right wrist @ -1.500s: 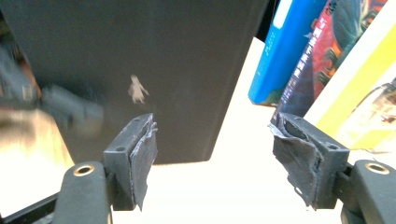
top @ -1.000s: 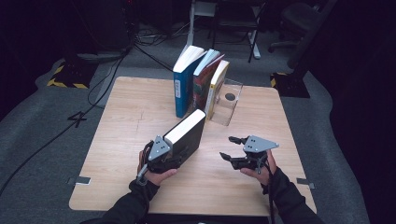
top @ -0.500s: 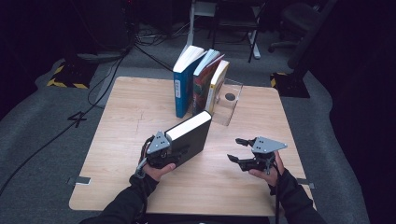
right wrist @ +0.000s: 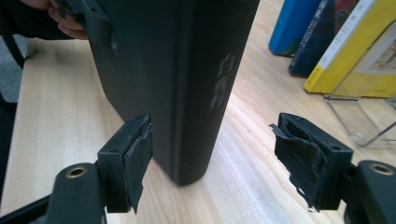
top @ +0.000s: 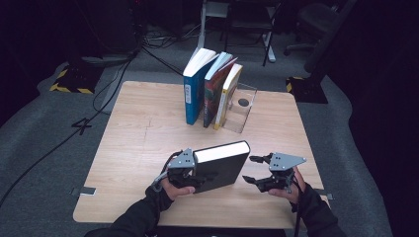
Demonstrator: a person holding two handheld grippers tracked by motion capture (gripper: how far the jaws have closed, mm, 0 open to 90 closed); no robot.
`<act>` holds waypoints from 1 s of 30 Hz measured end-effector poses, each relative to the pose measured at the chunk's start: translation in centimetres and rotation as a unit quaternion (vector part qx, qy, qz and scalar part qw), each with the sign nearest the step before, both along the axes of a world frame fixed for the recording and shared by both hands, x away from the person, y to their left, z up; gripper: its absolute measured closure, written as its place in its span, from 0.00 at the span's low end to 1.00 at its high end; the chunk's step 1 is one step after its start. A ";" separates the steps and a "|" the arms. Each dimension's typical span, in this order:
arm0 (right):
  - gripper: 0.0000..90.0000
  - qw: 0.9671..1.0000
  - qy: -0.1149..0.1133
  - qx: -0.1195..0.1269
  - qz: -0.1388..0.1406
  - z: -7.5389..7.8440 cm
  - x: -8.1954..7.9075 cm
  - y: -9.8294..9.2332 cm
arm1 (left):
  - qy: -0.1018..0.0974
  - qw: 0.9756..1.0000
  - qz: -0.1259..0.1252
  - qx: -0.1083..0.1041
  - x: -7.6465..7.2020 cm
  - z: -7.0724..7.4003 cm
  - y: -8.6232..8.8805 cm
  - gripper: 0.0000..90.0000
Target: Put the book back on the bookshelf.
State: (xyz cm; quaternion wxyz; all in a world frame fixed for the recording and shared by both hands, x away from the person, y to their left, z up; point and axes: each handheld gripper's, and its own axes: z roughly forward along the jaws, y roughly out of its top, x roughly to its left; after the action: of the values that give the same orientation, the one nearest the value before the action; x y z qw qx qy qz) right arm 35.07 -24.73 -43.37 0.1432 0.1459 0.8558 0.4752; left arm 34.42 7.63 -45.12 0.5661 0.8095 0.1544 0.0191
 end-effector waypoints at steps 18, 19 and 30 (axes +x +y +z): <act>0.38 0.996 -0.012 0.030 0.078 1.3 -0.6 2.7 | -0.033 0.998 -0.014 0.046 -0.7 -0.1 -0.5 0.47; 0.39 0.996 -0.009 0.029 0.080 1.4 -0.6 2.6 | -0.032 0.997 -0.003 0.067 -0.6 -0.4 -0.3 0.37; 0.53 0.995 0.005 0.030 0.096 1.9 -1.3 1.8 | -0.029 0.991 0.035 0.128 -0.3 -1.7 1.3 0.22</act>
State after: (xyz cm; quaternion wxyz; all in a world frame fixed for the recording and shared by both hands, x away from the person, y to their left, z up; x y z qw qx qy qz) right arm 33.76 -22.92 -41.51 0.0883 0.0702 0.8518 0.5116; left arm 34.14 8.97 -46.81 0.4608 0.8687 0.1623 0.0821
